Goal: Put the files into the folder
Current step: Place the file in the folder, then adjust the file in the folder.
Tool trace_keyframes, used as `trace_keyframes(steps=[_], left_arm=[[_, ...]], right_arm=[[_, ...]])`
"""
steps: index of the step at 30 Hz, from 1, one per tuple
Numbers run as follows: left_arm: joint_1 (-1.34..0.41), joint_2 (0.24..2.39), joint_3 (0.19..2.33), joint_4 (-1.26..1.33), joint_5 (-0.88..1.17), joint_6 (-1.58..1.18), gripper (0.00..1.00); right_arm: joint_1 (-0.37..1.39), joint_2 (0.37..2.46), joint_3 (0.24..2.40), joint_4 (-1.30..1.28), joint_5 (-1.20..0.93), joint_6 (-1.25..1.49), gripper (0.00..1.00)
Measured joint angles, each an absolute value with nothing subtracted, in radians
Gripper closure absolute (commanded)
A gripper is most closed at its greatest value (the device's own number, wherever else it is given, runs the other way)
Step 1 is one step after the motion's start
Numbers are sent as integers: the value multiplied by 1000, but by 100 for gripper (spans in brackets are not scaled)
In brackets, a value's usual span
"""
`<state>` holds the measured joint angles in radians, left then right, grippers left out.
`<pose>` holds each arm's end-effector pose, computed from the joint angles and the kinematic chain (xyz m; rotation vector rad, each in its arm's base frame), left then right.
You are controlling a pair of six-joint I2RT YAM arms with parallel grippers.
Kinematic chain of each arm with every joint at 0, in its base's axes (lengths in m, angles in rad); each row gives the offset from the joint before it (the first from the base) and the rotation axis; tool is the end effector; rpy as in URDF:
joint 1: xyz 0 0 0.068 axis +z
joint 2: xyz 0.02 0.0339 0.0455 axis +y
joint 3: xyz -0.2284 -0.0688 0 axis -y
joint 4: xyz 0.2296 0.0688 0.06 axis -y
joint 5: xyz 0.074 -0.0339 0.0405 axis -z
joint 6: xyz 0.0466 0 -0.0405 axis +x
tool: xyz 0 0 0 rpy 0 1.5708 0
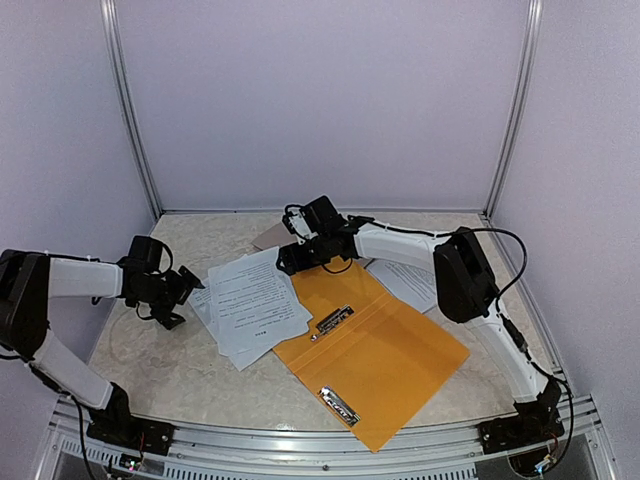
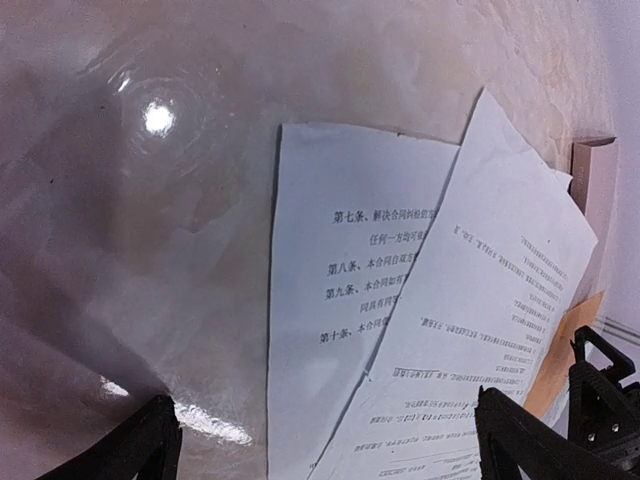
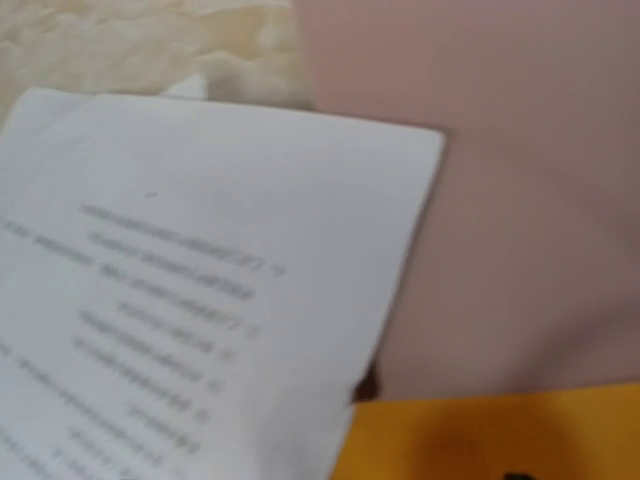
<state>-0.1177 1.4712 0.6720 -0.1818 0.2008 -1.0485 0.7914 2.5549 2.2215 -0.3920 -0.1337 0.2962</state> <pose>0.2640 -0.0406 0.1186 -1.1285 2.4296 -0.6730 0.3728 0.3862 0.1418 -0.6564 2.3025 0.6941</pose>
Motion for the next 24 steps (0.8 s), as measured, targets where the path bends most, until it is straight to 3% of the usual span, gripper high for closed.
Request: trace_keyframes(steps=[24], left_arm=[[-187,1737,891,-38,255,-960,1]], right_arm=[[793,2627,2235,-278,-300,346,29]])
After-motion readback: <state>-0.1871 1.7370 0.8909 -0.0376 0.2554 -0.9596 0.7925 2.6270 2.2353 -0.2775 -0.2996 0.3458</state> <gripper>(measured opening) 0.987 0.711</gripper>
